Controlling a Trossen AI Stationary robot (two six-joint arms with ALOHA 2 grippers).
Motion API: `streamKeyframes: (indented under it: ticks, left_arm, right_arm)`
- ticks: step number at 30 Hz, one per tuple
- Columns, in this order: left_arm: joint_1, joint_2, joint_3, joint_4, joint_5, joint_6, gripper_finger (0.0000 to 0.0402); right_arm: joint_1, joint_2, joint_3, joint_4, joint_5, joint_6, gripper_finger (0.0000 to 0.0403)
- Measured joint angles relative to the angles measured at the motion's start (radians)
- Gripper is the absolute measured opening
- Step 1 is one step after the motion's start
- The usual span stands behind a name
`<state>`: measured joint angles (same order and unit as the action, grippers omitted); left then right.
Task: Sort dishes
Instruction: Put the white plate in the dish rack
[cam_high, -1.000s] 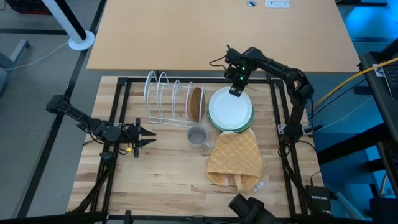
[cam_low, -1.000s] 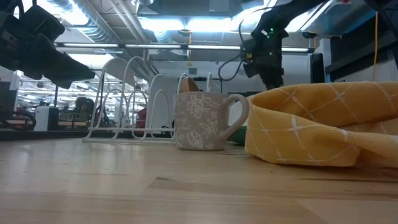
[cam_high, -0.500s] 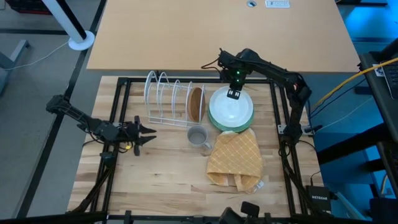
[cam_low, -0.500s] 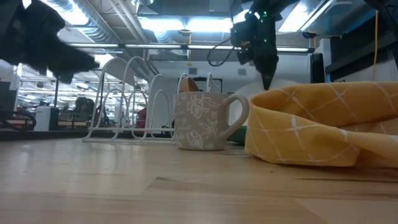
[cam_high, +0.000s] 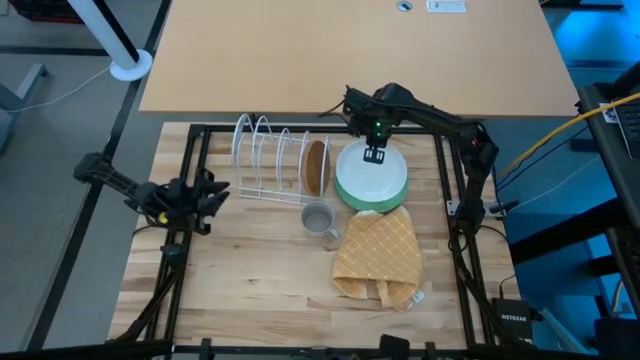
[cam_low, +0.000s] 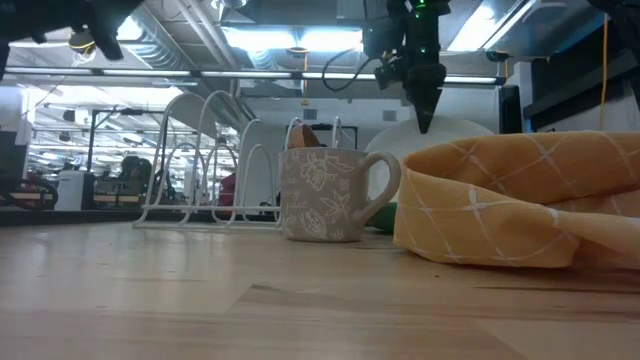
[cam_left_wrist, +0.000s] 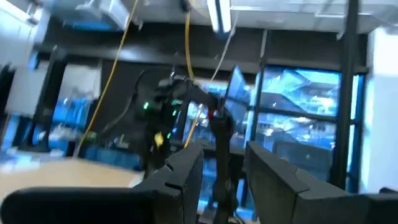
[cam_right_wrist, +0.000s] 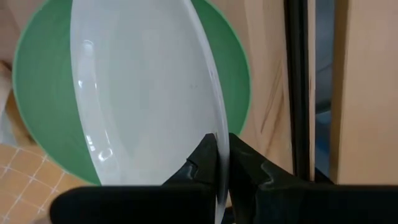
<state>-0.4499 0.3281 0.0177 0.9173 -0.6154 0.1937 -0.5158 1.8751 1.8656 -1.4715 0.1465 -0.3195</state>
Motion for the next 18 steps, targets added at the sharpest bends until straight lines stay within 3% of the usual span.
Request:
streamKeyframes:
  ticks: [9, 18]
  left_arm:
    - [0.110, 0.197, 0.226, -0.014, 0.098, 0.127, 0.0113]
    - [0.272, 0.585, 0.580, -0.356, 0.107, 0.028, 0.0113]
  right_arm:
    - [0.044, 0.000, 0.000, -0.005, 0.057, 0.008, 0.0021]
    - [0.083, -0.001, 0.001, -0.007, 0.131, 0.013, 0.0021]
